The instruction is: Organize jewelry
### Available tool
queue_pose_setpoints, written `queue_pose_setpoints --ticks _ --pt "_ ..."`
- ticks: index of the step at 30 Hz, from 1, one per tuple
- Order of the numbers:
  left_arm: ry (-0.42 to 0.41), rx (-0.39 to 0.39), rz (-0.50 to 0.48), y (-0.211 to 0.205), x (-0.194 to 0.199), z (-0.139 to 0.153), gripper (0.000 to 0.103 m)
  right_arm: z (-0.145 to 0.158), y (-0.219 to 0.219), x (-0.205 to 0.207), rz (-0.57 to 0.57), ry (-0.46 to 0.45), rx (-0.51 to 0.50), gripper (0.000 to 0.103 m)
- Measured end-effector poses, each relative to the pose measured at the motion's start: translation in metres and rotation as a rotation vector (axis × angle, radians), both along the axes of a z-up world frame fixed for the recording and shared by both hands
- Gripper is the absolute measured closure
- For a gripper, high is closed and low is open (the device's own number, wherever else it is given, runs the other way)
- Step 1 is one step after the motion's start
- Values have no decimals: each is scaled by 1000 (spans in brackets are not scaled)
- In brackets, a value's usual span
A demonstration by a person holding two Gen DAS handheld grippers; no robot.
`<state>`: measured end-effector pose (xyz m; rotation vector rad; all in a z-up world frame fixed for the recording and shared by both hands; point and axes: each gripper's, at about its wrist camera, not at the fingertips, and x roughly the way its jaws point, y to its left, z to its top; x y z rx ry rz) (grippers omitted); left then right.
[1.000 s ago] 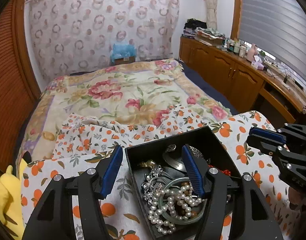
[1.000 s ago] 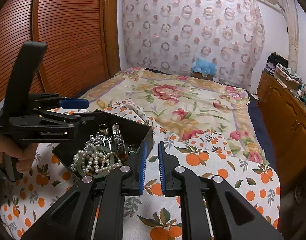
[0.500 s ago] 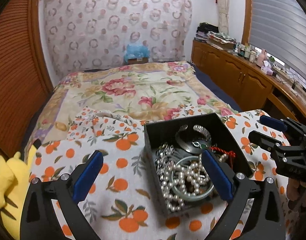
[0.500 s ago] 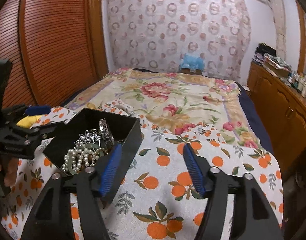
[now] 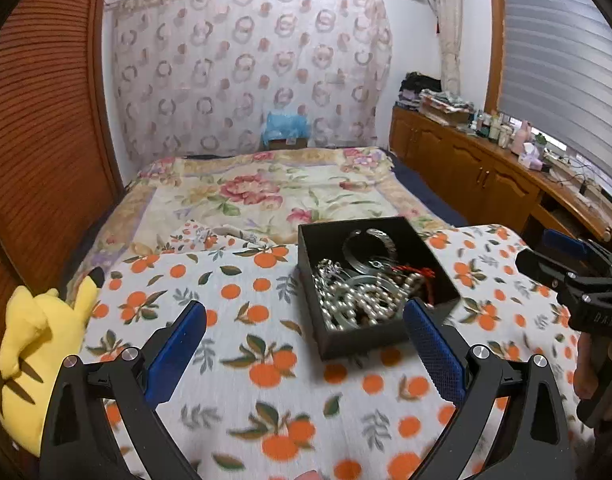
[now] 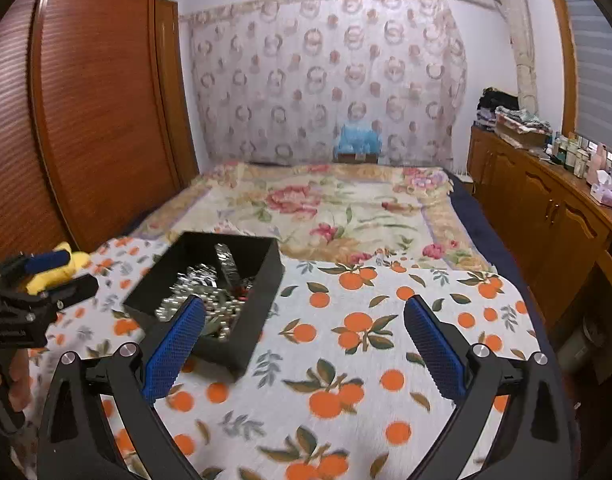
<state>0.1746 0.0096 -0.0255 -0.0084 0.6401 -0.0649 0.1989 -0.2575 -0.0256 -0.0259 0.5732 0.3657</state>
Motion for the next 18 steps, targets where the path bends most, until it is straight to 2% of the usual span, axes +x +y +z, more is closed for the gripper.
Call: queue_pose_setpoints --ticks 9,18 --pt "-66 -29 9 0 -67 30 8 26 -11 -68 -17 -70 46 3" --pt "-93 -6 36 -2 -101 34 8 37 -12 -96 -9 -105 66 3"
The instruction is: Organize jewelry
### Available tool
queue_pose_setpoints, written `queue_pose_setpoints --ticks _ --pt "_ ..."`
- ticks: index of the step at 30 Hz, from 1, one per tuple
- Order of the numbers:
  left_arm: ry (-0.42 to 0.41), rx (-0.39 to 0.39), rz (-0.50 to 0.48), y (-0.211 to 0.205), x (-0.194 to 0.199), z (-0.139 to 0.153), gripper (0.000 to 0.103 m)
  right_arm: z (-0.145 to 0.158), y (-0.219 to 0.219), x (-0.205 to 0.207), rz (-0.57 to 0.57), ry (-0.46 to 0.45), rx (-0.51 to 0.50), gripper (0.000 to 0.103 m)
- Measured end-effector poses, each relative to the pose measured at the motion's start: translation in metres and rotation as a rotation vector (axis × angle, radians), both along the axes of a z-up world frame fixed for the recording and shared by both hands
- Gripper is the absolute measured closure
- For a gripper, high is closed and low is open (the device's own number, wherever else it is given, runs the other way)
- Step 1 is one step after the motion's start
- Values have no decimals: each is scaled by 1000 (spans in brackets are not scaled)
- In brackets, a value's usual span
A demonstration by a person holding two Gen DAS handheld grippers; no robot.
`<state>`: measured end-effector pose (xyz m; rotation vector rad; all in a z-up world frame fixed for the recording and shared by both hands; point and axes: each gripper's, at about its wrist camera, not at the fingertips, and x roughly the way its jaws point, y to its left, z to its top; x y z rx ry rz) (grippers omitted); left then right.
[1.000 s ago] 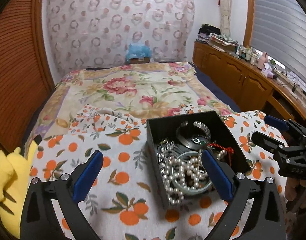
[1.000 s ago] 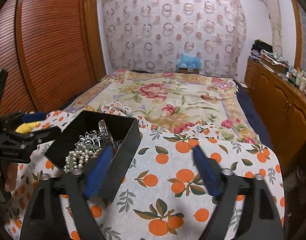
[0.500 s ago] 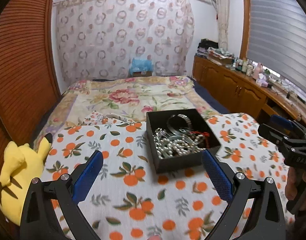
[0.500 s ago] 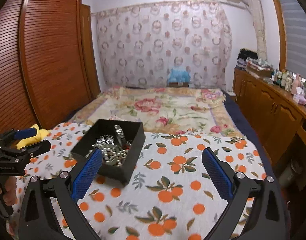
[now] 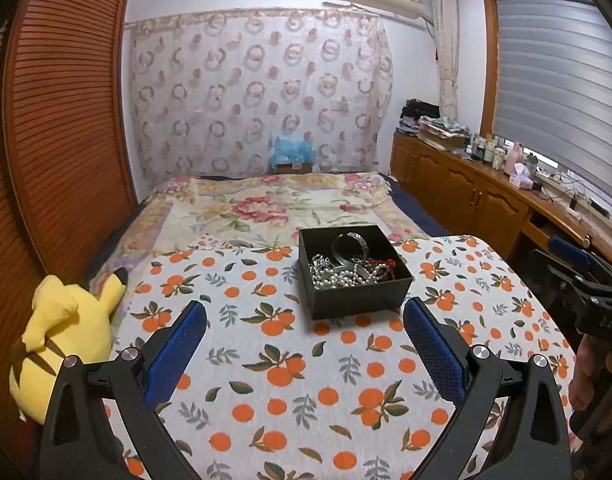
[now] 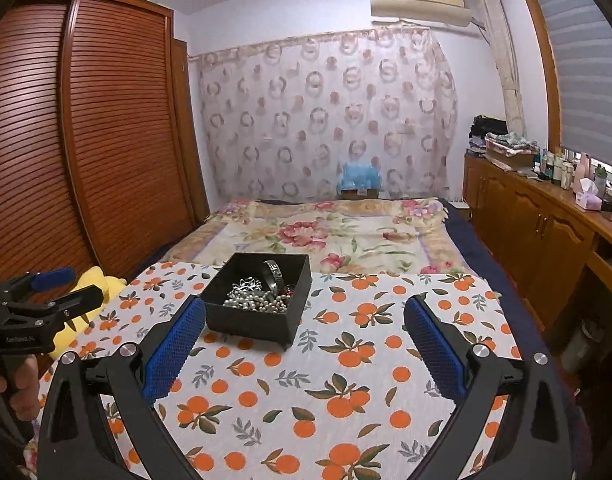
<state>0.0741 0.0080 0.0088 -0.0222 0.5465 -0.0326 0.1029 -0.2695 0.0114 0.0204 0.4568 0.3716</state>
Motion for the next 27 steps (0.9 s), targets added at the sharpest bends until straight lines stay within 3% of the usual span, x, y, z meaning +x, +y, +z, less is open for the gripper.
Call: queue_pose_setpoints --ticks 27 --pt "-9 8 18 0 -5 1 8 -4 4 -9 -7 4 7 3"
